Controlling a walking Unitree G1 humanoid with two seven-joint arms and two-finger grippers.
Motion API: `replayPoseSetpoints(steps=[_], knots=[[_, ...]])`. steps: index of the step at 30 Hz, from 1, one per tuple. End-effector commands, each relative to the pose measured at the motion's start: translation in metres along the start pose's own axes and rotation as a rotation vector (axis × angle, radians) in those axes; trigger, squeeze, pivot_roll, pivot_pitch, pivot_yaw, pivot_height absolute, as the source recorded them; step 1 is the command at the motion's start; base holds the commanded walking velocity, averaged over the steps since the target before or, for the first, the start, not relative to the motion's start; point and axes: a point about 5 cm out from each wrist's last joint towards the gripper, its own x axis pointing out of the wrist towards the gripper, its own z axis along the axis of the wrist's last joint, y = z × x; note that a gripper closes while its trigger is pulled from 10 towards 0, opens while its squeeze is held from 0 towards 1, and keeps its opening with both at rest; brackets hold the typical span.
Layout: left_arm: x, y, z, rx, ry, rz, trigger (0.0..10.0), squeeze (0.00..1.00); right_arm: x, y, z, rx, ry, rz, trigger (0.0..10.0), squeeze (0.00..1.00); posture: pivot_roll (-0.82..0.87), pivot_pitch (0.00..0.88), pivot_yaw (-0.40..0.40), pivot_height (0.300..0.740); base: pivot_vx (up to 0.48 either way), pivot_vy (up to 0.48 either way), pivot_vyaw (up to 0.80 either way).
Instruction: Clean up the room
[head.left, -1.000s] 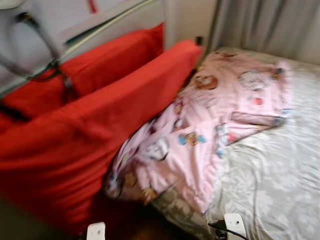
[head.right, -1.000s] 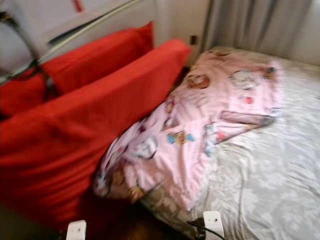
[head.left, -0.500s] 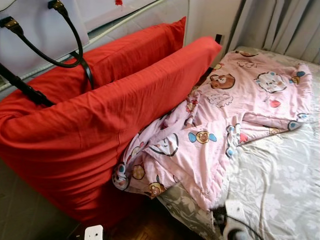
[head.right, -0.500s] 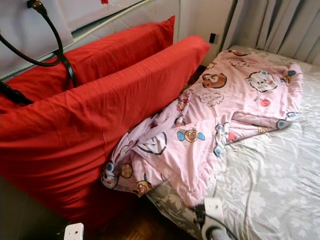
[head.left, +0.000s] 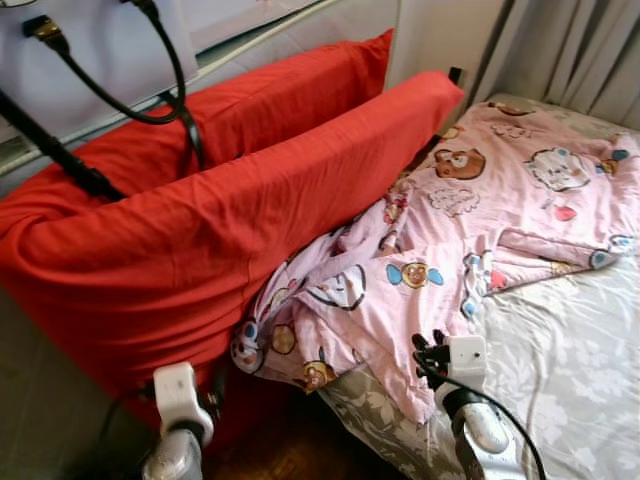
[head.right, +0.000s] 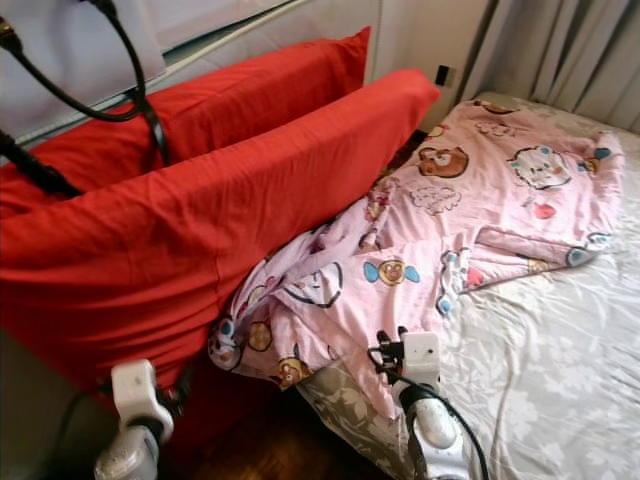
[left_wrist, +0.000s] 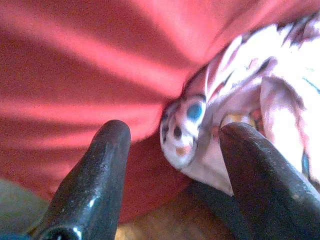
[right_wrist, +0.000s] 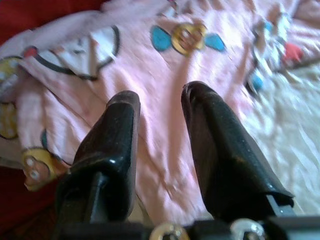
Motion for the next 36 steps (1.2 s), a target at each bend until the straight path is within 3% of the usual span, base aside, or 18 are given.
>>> replayPoseSetpoints(steps=[1, 3, 11, 17, 24, 36], knots=[[-0.007, 0.004, -0.004, -0.007, -0.005, 0.008, 10.0, 0.0, -0.001, 0.004, 0.002, 0.0, -0.028, 0.015, 10.0, 0.0, -0.12, 0.103, -0.002, 0.74, 0.0, 0.0, 0.0], [-0.008, -0.001, 0.004, 0.008, -0.06, -0.015, 10.0, 0.0, -0.002, 0.005, 0.002, 0.009, -0.038, 0.01, 10.0, 0.0, -0.13, 0.098, 0.006, 0.74, 0.0, 0.0, 0.0], [-0.013, -0.013, 0.017, 0.023, -0.133, -0.042, 10.0, 0.0, -0.006, 0.006, 0.0, 0.01, -0.044, -0.01, 10.0, 0.0, -0.14, 0.091, 0.013, 0.74, 0.0, 0.0, 0.0], [-0.011, -0.018, 0.025, 0.02, -0.148, -0.051, 10.0, 0.0, -0.006, 0.007, -0.004, 0.0, -0.006, -0.009, 10.0, 0.0, -0.13, 0.085, 0.016, 0.74, 0.0, 0.0, 0.0], [-0.011, -0.021, 0.032, 0.016, -0.141, -0.051, 10.0, 0.0, -0.006, 0.006, -0.005, -0.013, 0.003, -0.022, 10.0, 0.0, -0.14, 0.09, 0.015, 0.695, 0.0, 0.0, 0.0], [-0.012, -0.023, 0.037, 0.011, -0.133, -0.038, 10.0, 0.0, -0.005, 0.001, -0.007, -0.034, 0.042, -0.053, 10.0, 0.0, -0.13, 0.119, 0.009, 0.681, 0.0, 0.0, 0.0]])
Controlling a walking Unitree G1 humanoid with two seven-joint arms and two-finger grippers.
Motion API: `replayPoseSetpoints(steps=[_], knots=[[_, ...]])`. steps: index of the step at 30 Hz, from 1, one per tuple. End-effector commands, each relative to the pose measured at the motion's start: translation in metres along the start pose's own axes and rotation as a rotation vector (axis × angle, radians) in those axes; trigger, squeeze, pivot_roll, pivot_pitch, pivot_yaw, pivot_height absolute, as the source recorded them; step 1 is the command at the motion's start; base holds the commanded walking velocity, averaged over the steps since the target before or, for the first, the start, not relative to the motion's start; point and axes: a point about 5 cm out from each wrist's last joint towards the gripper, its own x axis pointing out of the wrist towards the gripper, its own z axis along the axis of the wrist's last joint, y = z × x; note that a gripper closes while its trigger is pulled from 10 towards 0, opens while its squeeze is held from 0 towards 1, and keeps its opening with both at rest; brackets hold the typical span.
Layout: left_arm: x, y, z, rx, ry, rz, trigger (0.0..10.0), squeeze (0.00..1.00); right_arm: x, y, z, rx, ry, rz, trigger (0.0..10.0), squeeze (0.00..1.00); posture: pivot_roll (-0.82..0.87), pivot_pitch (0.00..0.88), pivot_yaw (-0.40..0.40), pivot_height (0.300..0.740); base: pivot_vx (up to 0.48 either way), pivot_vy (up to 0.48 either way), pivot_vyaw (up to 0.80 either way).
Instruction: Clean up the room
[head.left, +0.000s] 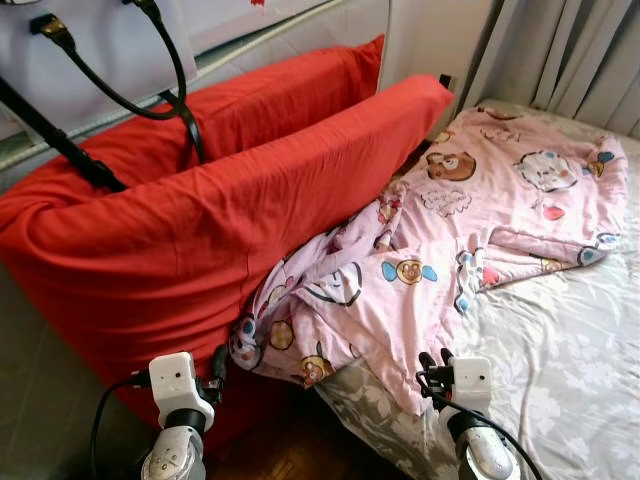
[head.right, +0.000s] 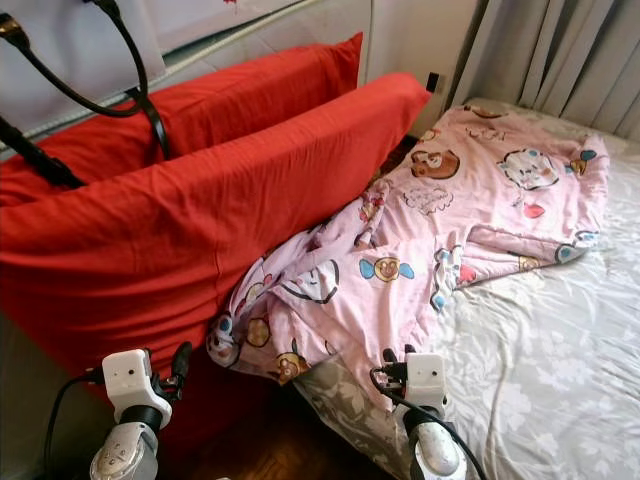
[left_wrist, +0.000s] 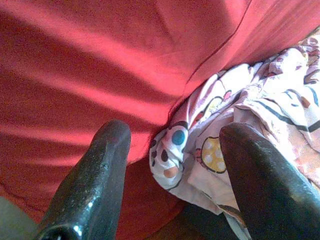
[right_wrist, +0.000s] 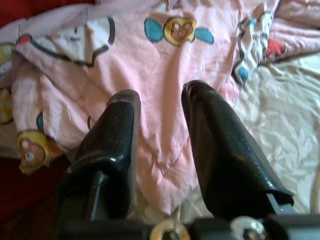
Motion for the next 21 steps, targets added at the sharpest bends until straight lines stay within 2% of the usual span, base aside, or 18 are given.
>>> replayPoseSetpoints(steps=[1, 4, 9, 18, 21], knots=[[-0.002, 0.001, -0.0015, -0.001, 0.013, 0.012, 10.0, 0.0, 0.0003, 0.0007, -0.0024, -0.003, 0.023, 0.001, 10.0, 0.0, -0.13, 0.119, 0.009, 0.676, 0.0, 0.0, 0.0], [-0.0019, 0.0004, -0.0015, -0.001, 0.019, 0.01, 10.0, 0.0, 0.0001, 0.001, 0.0004, 0.0, -0.009, 0.002, 10.0, 0.0, -0.13, 0.121, 0.009, 0.661, 0.0, 0.0, 0.0], [-0.0018, 0.0, -0.0017, -0.001, 0.027, 0.008, 10.0, 0.0, 0.0007, 0.0019, 0.0006, 0.002, -0.005, 0.006, 10.0, 0.0, -0.13, 0.125, 0.012, 0.661, 0.0, 0.0, 0.0], [-0.0018, 0.0009, -0.0035, 0.001, 0.04, 0.008, 10.0, 0.0, 0.0019, 0.0043, -0.0027, 0.0, 0.029, 0.011, 10.0, 0.0, -0.12, 0.132, 0.014, 0.661, 0.0, 0.0, 0.0], [-0.0012, 0.0012, -0.0036, 0.002, 0.043, 0.007, 10.0, 0.0, 0.003, 0.0048, -0.0033, -0.004, 0.044, 0.008, 10.0, 0.0, -0.12, 0.133, 0.015, 0.646, 0.0, 0.0, 0.0]])
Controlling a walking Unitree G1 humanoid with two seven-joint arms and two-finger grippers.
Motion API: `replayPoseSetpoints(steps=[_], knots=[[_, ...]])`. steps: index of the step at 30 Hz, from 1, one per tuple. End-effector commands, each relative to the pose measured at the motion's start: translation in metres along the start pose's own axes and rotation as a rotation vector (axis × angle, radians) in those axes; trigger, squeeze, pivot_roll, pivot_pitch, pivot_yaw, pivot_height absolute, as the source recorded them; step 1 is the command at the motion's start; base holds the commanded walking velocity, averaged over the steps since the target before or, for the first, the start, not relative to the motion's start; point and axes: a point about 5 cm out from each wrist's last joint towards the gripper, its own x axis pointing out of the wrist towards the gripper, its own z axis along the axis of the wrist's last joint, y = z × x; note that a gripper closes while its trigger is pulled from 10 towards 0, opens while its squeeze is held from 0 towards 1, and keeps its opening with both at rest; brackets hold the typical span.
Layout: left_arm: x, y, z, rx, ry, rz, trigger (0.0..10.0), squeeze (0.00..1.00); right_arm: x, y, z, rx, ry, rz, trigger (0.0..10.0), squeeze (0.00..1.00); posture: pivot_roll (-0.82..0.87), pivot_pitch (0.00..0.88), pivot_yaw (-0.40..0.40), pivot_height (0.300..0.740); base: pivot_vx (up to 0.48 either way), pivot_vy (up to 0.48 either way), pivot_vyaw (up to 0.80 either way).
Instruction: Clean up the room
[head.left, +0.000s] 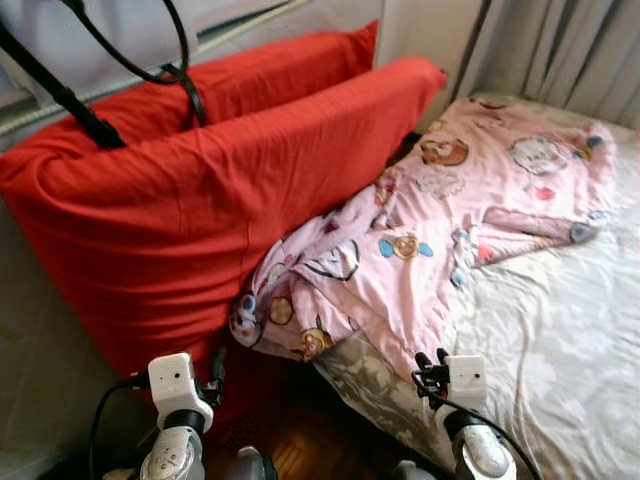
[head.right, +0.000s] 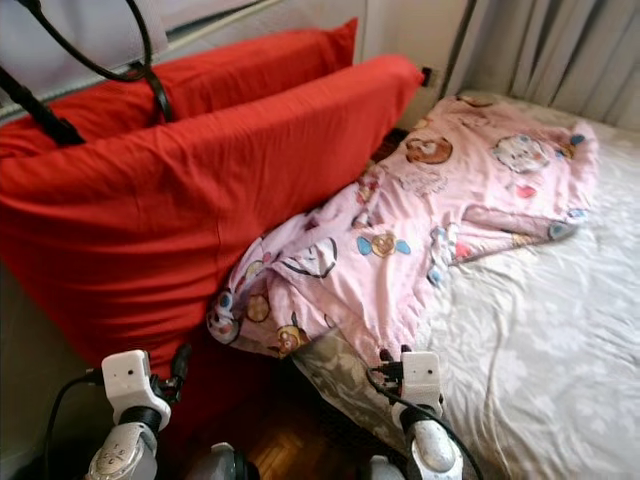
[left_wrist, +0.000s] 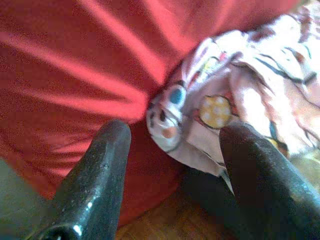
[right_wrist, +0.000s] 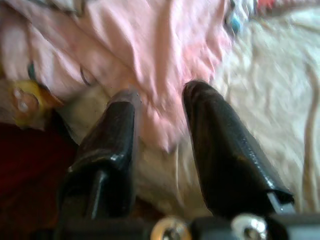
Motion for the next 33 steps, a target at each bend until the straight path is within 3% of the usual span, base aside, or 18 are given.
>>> replayPoseSetpoints(steps=[1, 33], knots=[[-0.0059, 0.0062, -0.0072, 0.0, 0.031, 0.021, 10.0, 0.0, 0.0042, 0.0038, 0.0046, -0.009, -0.008, 0.015, 10.0, 0.0, -0.12, 0.134, 0.015, 0.641, 0.0, 0.0, 0.0], [-0.0025, 0.0059, -0.0106, 0.001, 0.054, -0.001, 10.0, 0.0, 0.0042, 0.0082, 0.003, -0.007, -0.005, 0.027, 10.0, 0.0, -0.12, 0.145, 0.027, 0.641, 0.0, 0.0, 0.0]])
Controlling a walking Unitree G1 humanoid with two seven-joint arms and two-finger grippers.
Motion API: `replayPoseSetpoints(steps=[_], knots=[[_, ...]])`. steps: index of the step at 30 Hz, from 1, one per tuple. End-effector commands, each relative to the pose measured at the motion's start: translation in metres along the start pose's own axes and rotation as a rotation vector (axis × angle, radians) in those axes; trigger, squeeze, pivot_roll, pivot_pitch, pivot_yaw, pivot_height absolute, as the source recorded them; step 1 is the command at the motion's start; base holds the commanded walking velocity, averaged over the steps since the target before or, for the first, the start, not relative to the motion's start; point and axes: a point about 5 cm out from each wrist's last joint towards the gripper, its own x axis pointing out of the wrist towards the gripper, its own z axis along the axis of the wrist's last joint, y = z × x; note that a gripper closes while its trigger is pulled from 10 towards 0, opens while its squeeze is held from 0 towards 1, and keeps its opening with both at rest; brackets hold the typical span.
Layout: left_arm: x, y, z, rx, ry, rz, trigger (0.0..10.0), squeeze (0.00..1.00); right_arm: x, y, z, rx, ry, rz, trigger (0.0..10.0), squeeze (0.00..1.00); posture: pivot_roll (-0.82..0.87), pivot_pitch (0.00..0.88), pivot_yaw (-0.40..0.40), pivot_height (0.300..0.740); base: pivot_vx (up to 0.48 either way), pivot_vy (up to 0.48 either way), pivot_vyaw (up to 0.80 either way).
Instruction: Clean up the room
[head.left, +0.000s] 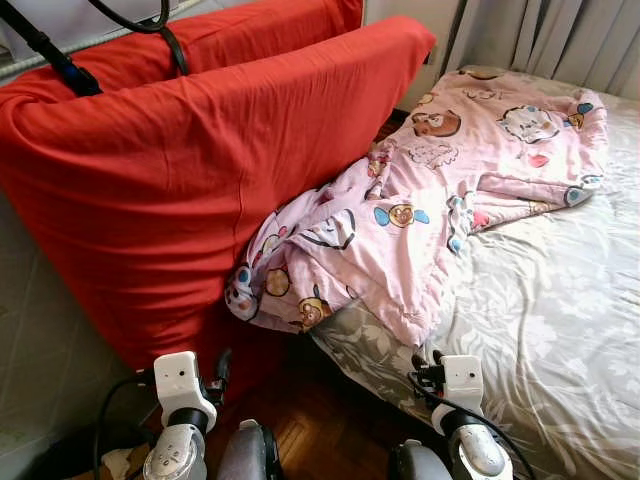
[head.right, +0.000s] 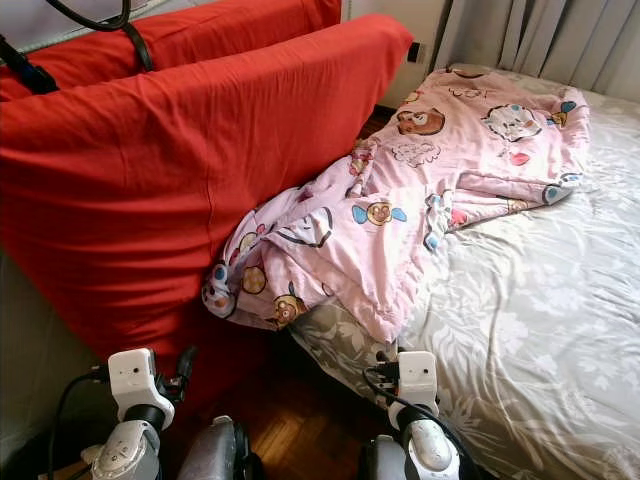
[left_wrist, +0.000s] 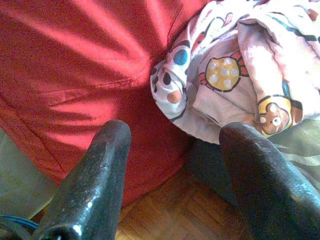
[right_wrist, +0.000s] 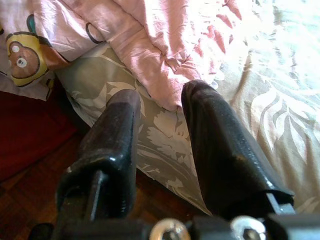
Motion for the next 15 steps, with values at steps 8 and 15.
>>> replayPoseSetpoints(steps=[8, 15], knots=[[0.0006, 0.0039, -0.004, -0.002, 0.022, 0.005, 10.0, 0.0, -0.0005, 0.0039, -0.0039, 0.007, 0.023, 0.002, 10.0, 0.0, -0.12, 0.146, 0.029, 0.611, 0.0, 0.0, 0.0], [0.0012, 0.004, -0.0053, -0.001, 0.027, 0.0, 10.0, 0.0, 0.0, 0.0042, -0.0028, 0.01, 0.016, -0.003, 10.0, 0.0, -0.11, 0.145, 0.032, 0.611, 0.0, 0.0, 0.0]])
